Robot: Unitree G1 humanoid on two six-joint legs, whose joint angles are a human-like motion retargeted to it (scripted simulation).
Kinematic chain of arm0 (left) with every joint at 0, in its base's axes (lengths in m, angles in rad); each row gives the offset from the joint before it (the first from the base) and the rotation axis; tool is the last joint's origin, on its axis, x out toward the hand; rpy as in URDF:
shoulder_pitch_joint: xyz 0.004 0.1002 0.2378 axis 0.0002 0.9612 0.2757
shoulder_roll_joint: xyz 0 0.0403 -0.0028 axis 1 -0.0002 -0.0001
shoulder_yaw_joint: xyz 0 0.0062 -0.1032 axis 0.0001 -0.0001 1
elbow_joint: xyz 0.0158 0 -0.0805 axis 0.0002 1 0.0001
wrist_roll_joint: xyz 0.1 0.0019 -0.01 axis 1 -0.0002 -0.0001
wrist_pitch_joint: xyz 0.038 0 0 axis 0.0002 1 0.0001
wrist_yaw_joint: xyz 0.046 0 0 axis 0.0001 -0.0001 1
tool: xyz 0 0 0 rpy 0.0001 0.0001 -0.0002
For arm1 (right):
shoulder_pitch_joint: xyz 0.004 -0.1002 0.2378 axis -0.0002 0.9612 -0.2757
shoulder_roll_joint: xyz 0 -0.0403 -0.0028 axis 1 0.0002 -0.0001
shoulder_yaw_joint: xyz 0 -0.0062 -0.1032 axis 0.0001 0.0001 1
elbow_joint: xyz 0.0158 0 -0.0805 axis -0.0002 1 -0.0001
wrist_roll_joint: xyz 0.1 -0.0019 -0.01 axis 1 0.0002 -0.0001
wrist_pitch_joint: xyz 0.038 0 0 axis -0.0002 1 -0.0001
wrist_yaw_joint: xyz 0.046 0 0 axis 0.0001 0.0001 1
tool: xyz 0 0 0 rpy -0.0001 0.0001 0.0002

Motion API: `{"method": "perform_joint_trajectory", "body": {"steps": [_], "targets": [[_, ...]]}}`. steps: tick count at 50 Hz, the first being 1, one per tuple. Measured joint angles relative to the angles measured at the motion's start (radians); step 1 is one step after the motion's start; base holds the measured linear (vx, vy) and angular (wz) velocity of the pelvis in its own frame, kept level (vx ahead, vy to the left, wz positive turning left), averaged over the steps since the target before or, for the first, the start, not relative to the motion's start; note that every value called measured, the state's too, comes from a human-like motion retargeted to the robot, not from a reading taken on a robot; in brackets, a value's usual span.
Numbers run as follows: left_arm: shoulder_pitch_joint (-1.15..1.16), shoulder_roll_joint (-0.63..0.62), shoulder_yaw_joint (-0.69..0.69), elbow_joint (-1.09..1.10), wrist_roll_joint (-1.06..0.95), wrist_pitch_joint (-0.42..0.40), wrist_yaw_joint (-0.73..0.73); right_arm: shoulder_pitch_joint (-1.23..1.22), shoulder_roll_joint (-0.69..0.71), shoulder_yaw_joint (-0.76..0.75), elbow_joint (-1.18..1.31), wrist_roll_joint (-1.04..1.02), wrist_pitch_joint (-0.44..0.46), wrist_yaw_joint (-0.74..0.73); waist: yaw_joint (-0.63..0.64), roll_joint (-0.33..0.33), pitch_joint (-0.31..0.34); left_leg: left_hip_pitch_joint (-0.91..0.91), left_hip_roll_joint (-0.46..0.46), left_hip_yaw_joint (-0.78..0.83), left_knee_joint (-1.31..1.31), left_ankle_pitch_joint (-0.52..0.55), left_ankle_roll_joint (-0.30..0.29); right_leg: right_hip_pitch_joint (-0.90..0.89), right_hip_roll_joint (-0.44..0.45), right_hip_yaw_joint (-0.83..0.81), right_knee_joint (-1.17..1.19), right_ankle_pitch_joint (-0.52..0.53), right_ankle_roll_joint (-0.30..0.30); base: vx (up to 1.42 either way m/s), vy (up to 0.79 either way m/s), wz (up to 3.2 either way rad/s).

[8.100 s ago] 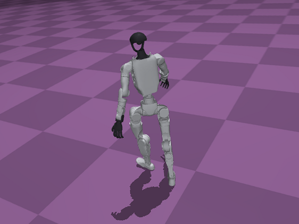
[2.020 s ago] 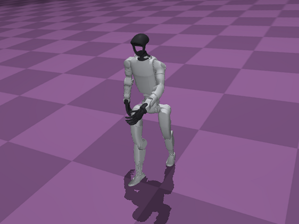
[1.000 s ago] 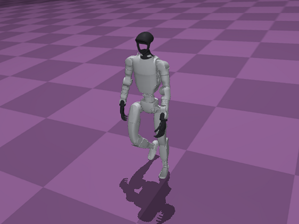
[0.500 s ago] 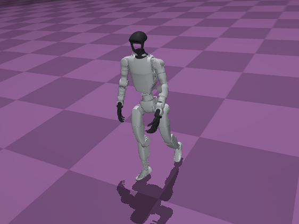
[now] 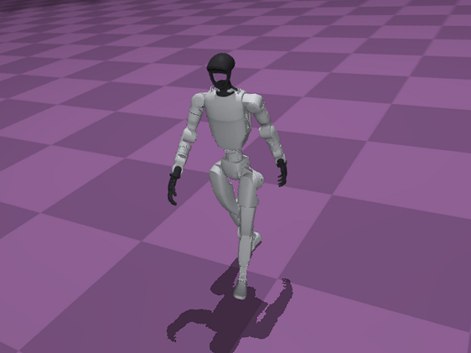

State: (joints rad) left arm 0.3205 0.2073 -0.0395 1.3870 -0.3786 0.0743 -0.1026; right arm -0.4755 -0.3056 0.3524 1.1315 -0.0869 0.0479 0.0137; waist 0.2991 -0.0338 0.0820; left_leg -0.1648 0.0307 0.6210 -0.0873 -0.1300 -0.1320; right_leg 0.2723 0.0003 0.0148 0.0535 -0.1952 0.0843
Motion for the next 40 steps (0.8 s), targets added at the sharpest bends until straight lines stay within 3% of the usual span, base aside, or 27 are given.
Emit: {"method": "perform_joint_trajectory", "body": {"steps": [5,9,12,15,20,22,25,27,29,32,37,40], "targets": [[-0.130,0.000,-0.060,0.002,0.038,-0.025,-0.038,0.157,0.023,-0.007,0.078,-0.051,-0.054,0.058,-0.062,0.044,-0.040,0.108,0.022,-0.080,0.030,-0.067,0.000,-0.044,0.036,-0.047,0.300,0.155,0.002,0.68,0.20,0.52],[-0.297,0.048,-0.121,-0.094,0.053,-0.044,-0.039,0.294,0.029,-0.003,0.137,-0.080,-0.042,0.133,-0.121,0.060,-0.071,0.139,0.033,-0.175,0.077,-0.137,0.035,-0.271,0.023,-0.117,0.742,0.295,0.014,0.59,0.18,0.91],[-0.439,0.098,-0.156,-0.208,0.022,-0.049,-0.014,0.387,0.027,-0.008,0.175,-0.092,-0.027,0.159,-0.175,0.063,-0.072,0.161,0.017,-0.259,0.099,-0.162,0.060,-0.427,-0.020,-0.166,0.961,0.238,-0.021,0.53,0.13,1.26],[-0.579,0.147,-0.192,-0.333,-0.029,-0.062,-0.009,0.470,0.021,-0.019,0.207,-0.083,-0.015,0.188,-0.231,0.074,-0.061,0.195,0.003,-0.344,0.111,-0.184,0.071,-0.525,-0.069,-0.211,1.008,0.148,-0.065,0.50,0.08,1.47],[-0.776,0.222,-0.273,-0.520,-0.102,-0.098,-0.048,0.572,0.018,-0.039,0.243,-0.025,-0.005,0.240,-0.326,0.082,-0.034,0.262,-0.017,-0.495,0.122,-0.216,0.068,-0.562,-0.115,-0.254,0.723,0.067,-0.070,0.48,0.00,1.62],[-0.830,0.247,-0.299,-0.581,-0.124,-0.116,-0.065,0.597,0.018,-0.044,0.251,-0.003,-0.003,0.247,-0.359,0.067,-0.022,0.293,-0.041,-0.553,0.126,-0.228,0.067,-0.525,-0.130,-0.239,0.486,0.106,-0.044,0.50,-0.08,1.62],[-0.886,0.276,-0.319,-0.650,-0.156,-0.151,-0.070,0.608,0.022,-0.050,0.258,0.012,-0.001,0.231,-0.405,0.008,0.008,0.360,-0.110,-0.646,0.131,-0.250,0.068,-0.438,-0.176,-0.144,0.095,0.212,0.042,0.54,-0.14,1.53],[-0.920,0.276,-0.310,-0.669,-0.192,-0.145,-0.027,0.570,0.034,-0.035,0.272,-0.050,0.075,0.200,-0.409,-0.028,0.035,0.403,-0.139,-0.681,0.124,-0.268,0.064,-0.420,-0.199,-0.048,-0.057,0.264,0.130,0.55,-0.24,0.99],[-0.913,0.281,-0.307,-0.674,-0.185,-0.158,-0.019,0.547,0.050,-0.043,0.271,-0.072,0.084,0.187,-0.392,-0.040,0.052,0.447,-0.107,-0.699,0.129,-0.290,0.037,-0.409,-0.155,0.033,-0.105,0.291,0.178,0.57,-0.49,0.53],[-0.863,0.264,-0.286,-0.647,-0.185,-0.159,-0.006,0.497,0.058,-0.048,0.265,-0.081,0.087,0.143,-0.345,-0.036,0.059,0.483,-0.057,-0.712,0.145,-0.304,0.016,-0.380,-0.089,0.086,-0.116,0.327,0.178,0.54,-0.42,0.27],[-0.704,0.191,-0.248,-0.482,-0.179,-0.125,0.062,0.395,0.055,-0.041,0.256,-0.031,0.097,0.018,-0.254,-0.065,0.043,0.458,-0.106,-0.768,0.257,-0.233,0.059,-0.322,-0.146,0.041,-0.093,0.225,0.178,0.47,-0.13,0.31],[-0.608,0.144,-0.233,-0.313,-0.136,-0.091,0.107,0.318,0.048,-0.022,0.257,0.045,0.097,-0.035,-0.209,-0.112,0.028,0.322,-0.167,-0.784,0.505,-0.167,0.093,-0.301,-0.208,0.009,-0.078,0.180,0.178,0.43,-0.16,0.81]]}}
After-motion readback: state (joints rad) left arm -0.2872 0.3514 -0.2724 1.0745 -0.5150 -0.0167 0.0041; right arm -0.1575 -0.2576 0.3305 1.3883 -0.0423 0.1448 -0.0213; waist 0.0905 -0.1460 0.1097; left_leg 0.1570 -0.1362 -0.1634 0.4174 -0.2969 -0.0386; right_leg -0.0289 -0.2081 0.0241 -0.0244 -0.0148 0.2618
